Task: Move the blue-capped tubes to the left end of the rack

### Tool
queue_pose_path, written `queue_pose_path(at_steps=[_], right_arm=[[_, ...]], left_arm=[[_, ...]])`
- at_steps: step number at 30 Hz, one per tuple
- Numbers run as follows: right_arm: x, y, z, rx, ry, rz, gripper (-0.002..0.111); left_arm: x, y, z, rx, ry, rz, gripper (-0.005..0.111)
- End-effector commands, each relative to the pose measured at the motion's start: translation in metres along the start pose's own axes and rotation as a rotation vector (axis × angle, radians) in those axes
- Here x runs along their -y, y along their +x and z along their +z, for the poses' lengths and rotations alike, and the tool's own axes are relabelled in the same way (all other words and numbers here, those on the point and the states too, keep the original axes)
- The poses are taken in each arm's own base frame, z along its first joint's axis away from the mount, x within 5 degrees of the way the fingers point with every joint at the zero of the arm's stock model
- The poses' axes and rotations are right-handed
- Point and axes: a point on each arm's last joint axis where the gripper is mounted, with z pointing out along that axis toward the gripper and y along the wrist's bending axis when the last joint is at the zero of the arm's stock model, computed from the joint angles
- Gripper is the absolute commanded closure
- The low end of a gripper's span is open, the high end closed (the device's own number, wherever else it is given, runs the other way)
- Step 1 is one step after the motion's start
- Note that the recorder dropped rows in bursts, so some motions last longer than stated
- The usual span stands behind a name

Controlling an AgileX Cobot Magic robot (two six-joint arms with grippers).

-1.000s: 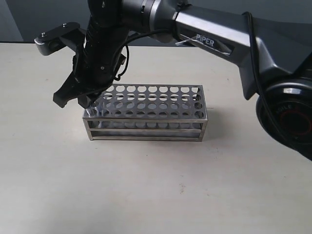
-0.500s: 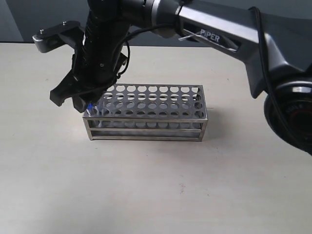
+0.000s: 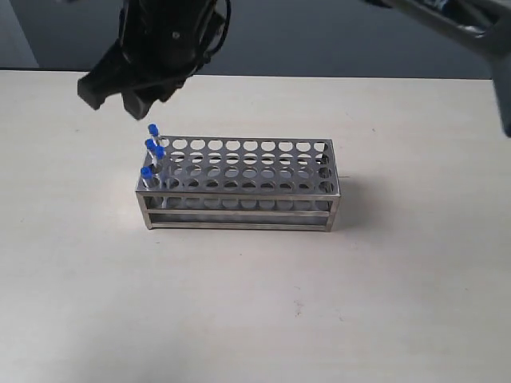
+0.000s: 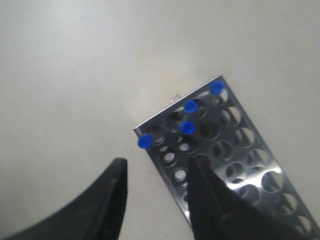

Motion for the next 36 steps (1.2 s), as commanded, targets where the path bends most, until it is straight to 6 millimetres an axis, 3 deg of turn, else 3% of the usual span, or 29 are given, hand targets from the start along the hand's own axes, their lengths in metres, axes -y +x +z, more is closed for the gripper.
queue_pose_path(at_steps=[1, 5, 12, 17, 22, 26, 36], right_arm=[[0.000, -0.002, -0.058, 0.101, 0.081, 0.001, 0.074], [-0.005, 0.002, -0.110, 0.200, 0.107, -0.009, 0.106], [-0.014, 0.017, -0.182, 0.343, 0.139, -0.009, 0.108], [-0.013, 0.040, -0.200, 0.323, 0.202, -0.007, 0.108], [-0.013, 0.081, -0.207, 0.254, 0.261, 0.039, 0.108], [-0.019, 0.111, -0.224, 0.270, 0.256, 0.103, 0.108], [-0.032, 0.142, -0.278, 0.427, 0.219, 0.200, 0.108]], left_arm=[[0.000, -0.002, 0.000, 0.009, 0.004, -0.006, 0.106], [0.000, -0.002, 0.000, 0.009, 0.004, -0.006, 0.106], [0.000, -0.002, 0.000, 0.009, 0.004, -0.006, 0.106], [0.000, -0.002, 0.000, 0.009, 0.004, -0.006, 0.106], [0.000, -0.002, 0.000, 0.009, 0.004, -0.006, 0.106], [0.000, -0.002, 0.000, 0.009, 0.004, -0.006, 0.106], [0.000, -0.002, 0.000, 0.009, 0.003, -0.002, 0.106]])
